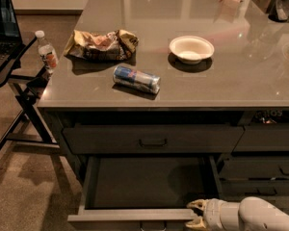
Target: Open middle drawer
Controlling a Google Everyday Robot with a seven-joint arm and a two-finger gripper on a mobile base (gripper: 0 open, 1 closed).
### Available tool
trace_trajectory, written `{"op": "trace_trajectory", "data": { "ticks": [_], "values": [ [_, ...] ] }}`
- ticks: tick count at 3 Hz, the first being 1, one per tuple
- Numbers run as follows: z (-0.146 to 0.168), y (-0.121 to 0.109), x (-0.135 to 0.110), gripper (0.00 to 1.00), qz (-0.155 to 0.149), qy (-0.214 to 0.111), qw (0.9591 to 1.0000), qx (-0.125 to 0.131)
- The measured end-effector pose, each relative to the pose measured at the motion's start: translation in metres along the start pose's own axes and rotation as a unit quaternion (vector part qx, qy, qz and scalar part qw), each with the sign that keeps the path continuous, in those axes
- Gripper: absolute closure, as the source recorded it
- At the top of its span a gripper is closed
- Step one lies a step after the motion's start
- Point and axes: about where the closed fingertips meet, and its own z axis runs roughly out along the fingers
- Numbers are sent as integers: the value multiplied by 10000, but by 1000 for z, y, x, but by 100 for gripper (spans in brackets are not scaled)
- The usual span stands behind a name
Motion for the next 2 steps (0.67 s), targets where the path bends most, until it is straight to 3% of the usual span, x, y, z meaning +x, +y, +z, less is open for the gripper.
{"op": "trace_trajectory", "data": {
  "ticks": [1, 2],
  "values": [
    [0, 0, 0, 12, 0, 0, 10000, 0],
    [0, 0, 0, 0, 0, 0, 10000, -1]
  ]
}}
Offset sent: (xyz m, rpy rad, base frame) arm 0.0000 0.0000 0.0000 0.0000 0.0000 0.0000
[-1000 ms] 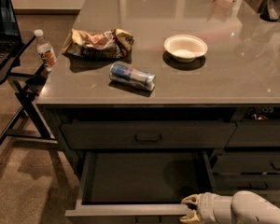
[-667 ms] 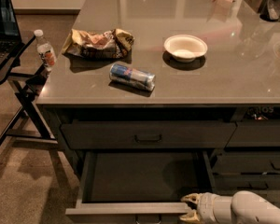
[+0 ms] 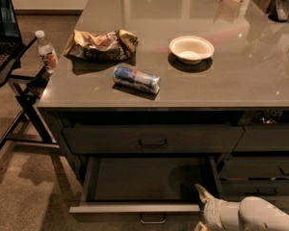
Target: Open middle drawer
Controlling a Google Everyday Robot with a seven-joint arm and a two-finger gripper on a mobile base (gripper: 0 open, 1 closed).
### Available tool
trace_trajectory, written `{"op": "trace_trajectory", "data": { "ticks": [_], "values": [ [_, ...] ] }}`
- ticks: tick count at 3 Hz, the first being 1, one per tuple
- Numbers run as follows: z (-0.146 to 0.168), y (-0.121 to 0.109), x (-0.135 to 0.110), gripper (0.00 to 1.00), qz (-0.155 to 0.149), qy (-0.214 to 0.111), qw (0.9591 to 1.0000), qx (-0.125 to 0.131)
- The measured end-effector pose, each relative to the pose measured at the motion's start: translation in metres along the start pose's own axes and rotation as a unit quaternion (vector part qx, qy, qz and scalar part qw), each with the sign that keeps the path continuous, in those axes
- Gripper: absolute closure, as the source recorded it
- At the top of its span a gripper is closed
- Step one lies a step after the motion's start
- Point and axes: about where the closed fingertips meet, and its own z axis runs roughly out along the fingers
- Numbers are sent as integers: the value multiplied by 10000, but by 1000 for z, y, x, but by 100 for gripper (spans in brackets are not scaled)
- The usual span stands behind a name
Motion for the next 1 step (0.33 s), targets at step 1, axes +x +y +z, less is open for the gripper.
{"op": "trace_trajectory", "data": {
  "ticks": [1],
  "values": [
    [0, 0, 0, 0, 0, 0, 10000, 0]
  ]
}}
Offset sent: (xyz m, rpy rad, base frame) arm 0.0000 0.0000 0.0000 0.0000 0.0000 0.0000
